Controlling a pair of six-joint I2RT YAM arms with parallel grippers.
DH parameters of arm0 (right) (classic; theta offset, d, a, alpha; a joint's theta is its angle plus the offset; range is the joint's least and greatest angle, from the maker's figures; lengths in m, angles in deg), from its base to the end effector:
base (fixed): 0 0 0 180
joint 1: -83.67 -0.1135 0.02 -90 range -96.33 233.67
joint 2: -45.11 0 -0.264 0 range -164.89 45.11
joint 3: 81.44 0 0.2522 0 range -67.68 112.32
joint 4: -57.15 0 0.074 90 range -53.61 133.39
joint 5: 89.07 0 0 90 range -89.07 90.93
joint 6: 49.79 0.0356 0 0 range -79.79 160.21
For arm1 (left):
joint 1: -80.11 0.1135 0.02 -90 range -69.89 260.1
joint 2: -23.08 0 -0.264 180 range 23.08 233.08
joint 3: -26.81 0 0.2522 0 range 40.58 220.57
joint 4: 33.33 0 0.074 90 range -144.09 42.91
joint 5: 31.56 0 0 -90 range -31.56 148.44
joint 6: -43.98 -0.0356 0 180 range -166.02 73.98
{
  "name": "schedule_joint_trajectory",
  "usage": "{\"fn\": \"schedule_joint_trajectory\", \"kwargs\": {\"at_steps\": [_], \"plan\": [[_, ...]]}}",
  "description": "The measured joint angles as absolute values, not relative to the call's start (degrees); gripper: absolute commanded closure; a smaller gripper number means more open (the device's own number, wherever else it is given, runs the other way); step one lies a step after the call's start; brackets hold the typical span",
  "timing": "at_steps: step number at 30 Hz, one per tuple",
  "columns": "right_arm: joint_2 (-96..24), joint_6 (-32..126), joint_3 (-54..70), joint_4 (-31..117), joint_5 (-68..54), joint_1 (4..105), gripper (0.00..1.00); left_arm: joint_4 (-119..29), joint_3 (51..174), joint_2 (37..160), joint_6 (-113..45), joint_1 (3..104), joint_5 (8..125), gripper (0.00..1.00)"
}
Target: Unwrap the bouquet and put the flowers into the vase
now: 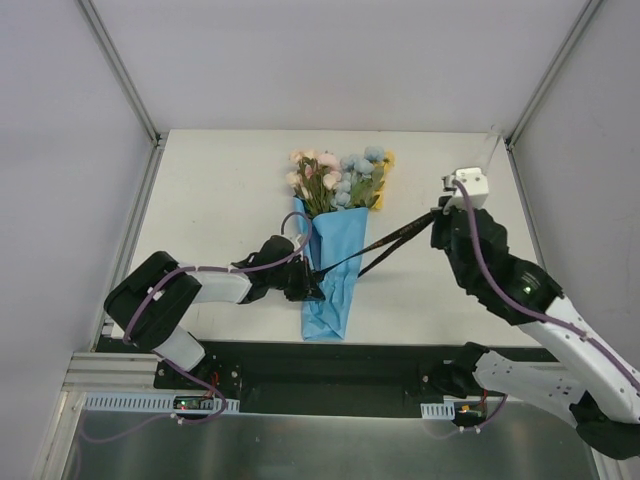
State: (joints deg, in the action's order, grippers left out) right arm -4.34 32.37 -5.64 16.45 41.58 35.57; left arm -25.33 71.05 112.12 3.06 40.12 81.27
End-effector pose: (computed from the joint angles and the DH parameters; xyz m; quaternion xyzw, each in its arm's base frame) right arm 0.1323 0.1127 0.4010 -0.1593 0.7541 -0.0597 0.6344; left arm 0.2057 -0.1906 0.1358 0.0189 0.8807 -0.4340 0.1887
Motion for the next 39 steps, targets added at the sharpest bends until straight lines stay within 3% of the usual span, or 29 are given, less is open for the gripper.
{"fn": "schedule_joint_trajectory", "kwargs": {"at_steps": [16,24,28,33,39], "plan": [[15.11,18.47,12.94,2.96,59.89,36.34,0.99,-28.0,69.85,108.2,0.63,41.58,78.76,1.0],[20.99,18.16,15.8,-2.3,63.15,36.34,0.99,-31.13,69.83,105.21,-1.2,41.58,77.23,1.0],[20.99,22.25,11.39,-3.46,61.57,35.88,0.99,-32.52,69.81,103.16,-2.01,41.6,77.16,1.0],[14.39,31.69,-2.56,-0.14,51.8,35.42,0.99,-34.95,69.87,97.49,-2.71,41.58,77.16,1.0],[-10.16,44.0,-18.34,11.53,31.91,38.37,0.99,-40.0,72.37,87.46,-5.4,41.6,76.22,1.0]]}}
